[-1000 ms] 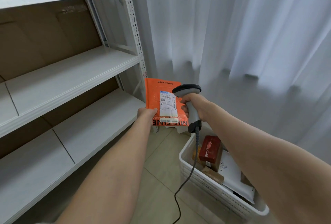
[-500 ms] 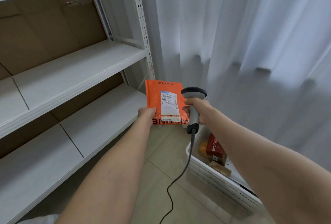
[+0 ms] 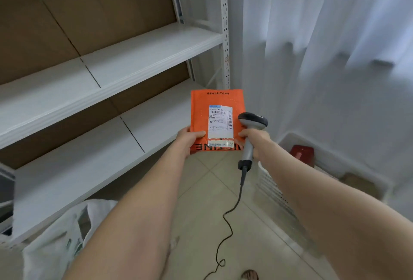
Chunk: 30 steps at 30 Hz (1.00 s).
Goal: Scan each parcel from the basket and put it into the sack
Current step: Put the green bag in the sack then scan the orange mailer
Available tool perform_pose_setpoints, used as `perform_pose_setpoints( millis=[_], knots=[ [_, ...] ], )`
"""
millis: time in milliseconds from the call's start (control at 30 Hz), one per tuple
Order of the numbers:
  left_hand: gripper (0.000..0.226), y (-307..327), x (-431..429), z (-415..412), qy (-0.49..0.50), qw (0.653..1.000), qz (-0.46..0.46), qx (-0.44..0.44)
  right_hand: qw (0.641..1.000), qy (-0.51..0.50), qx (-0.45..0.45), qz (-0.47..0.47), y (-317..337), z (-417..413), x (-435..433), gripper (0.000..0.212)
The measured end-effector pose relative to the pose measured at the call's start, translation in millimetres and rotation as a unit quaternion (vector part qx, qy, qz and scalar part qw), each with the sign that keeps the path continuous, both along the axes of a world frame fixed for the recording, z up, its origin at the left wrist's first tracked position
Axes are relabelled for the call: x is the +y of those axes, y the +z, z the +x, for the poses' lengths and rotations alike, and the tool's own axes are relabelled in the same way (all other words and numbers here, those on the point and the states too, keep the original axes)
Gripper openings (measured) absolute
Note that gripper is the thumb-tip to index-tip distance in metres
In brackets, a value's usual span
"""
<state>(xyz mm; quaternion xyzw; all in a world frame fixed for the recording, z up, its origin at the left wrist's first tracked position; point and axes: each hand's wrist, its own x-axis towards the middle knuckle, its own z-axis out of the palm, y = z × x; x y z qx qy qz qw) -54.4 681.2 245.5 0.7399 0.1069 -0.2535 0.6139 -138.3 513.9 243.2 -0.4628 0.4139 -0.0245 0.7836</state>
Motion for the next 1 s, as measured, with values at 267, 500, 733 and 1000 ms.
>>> perform_pose_setpoints(
  millis=[267,500,733,1000],
  knots=[
    [0.033,-8.8,140.3,-70.5,0.08,0.996,-0.01,-0.023,0.996,0.088,0.002,-0.004,-6.8,-43.7,130.5,0.032],
    [0.026,-9.1,274.8,-102.7,0.232,0.966,0.087,-0.073,0.981,0.196,-0.003,-0.005,-2.8,-44.2,255.8,0.009],
    [0.02,-35.7,411.8,-107.3,0.293,0.946,0.138,-0.034,0.963,0.27,0.022,0.011,-25.7,-22.1,396.2,0.011],
    [0.018,-105.5,561.5,-71.3,0.272,0.938,0.213,0.001,0.951,0.294,0.096,0.03,-83.6,26.4,541.0,0.014]
  ],
)
